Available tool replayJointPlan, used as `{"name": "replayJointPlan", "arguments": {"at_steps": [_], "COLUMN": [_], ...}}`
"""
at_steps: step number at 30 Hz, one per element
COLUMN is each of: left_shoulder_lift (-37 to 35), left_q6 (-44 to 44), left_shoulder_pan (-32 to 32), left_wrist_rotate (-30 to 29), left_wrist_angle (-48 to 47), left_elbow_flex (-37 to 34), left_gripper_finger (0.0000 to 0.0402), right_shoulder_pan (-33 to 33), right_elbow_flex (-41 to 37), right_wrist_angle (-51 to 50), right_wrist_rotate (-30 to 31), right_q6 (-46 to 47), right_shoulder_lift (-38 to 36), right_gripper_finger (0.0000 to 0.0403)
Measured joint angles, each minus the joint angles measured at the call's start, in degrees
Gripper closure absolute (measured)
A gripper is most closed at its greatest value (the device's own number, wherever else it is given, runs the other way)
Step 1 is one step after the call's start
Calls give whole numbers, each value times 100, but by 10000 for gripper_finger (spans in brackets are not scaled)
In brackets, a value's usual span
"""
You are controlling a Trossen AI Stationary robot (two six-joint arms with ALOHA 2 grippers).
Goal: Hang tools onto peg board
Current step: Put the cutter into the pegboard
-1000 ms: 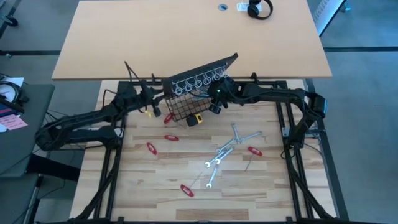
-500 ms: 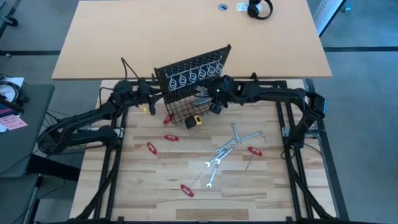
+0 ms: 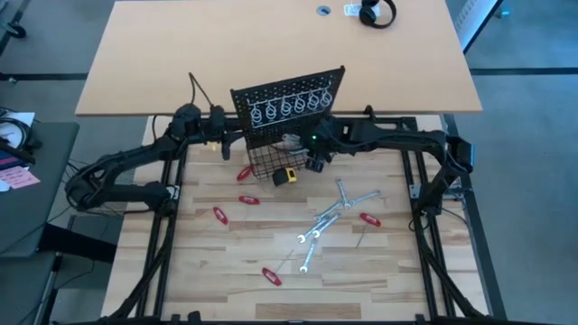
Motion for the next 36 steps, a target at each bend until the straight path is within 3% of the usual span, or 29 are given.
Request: {"name": "replayJointPlan", "arguments": {"at_steps": [14,26,36], "left_shoulder_lift": [991,1262,1268], "left_q6": [-602,-209,776], "left_shoulder_pan": [684,838,1125], "left_wrist_rotate": [1186,1330,1338], "left_wrist_angle": [-206,-782,-2401], "left_elbow_flex": [762,1202,1898], "left_gripper_finger": [346,346,346], "right_shoulder_pan": [130,113,193], "right_elbow_flex": [17,203,203], "right_wrist_angle": [-232,-226,-211], "right_wrist_rotate": [-37,-442,-446], "right_q6": [-146,-152,-171], "right_shoulder_lift": [0,-2,-2], "right_gripper_finger": [235,235,235]}}
